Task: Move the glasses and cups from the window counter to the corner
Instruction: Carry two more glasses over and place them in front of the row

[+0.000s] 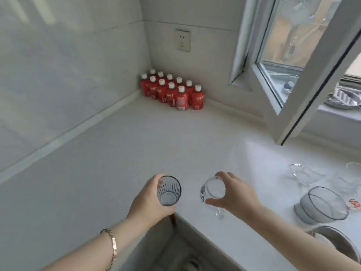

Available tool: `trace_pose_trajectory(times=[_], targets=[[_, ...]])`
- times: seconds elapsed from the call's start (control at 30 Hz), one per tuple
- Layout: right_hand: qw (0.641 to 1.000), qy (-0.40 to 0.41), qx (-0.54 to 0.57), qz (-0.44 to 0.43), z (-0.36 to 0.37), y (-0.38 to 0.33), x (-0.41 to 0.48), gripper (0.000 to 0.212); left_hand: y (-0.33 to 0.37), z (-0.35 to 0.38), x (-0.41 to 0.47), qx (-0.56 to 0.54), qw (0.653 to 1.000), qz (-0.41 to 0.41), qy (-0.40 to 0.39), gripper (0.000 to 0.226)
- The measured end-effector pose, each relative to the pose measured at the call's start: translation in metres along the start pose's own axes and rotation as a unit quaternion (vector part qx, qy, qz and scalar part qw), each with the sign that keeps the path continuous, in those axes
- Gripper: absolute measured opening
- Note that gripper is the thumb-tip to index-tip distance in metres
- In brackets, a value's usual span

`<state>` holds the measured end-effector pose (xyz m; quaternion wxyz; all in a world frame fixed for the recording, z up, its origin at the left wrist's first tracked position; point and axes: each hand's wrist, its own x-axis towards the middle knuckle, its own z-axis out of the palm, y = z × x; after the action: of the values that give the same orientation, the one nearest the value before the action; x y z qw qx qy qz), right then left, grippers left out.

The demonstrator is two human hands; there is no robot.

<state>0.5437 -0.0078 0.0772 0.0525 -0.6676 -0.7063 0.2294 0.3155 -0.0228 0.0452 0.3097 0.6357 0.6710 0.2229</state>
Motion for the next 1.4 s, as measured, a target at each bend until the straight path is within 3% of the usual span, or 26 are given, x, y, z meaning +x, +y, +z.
trace_pose_trajectory(times=[0.17,0.4,0.7,0.93,1.03,1.4], targets=[[0.987,-0.06,-0.028,-0.147,0.045,-0.112,-0.022,0.071,-0.083,-0.075,-0.118,-0.024,0.982,-0.131,0.135,0.078],[0.933,-0.138,-0.073,-0.324,0.136,-0.296,-0.093,0.071,-0.202,-0.17,-0.289,-0.043,0.918,-0.282,0.274,0.082],[0.883,-0.215,-0.094,-0.407,0.285,-0.542,-0.188,0.068,-0.38,-0.3,-0.449,-0.043,0.85,-0.373,0.369,0.081],[0.859,-0.255,-0.104,-0.432,0.368,-0.693,-0.237,0.069,-0.502,-0.411,-0.517,-0.039,0.829,-0.419,0.368,0.076],[0.855,-0.258,-0.103,-0.438,0.395,-0.735,-0.247,0.069,-0.551,-0.453,-0.524,-0.021,0.831,-0.442,0.338,0.085],[0.865,-0.259,-0.127,-0.411,0.474,-0.801,-0.25,0.069,-0.658,-0.502,-0.522,0.024,0.852,-0.474,0.222,0.083]])
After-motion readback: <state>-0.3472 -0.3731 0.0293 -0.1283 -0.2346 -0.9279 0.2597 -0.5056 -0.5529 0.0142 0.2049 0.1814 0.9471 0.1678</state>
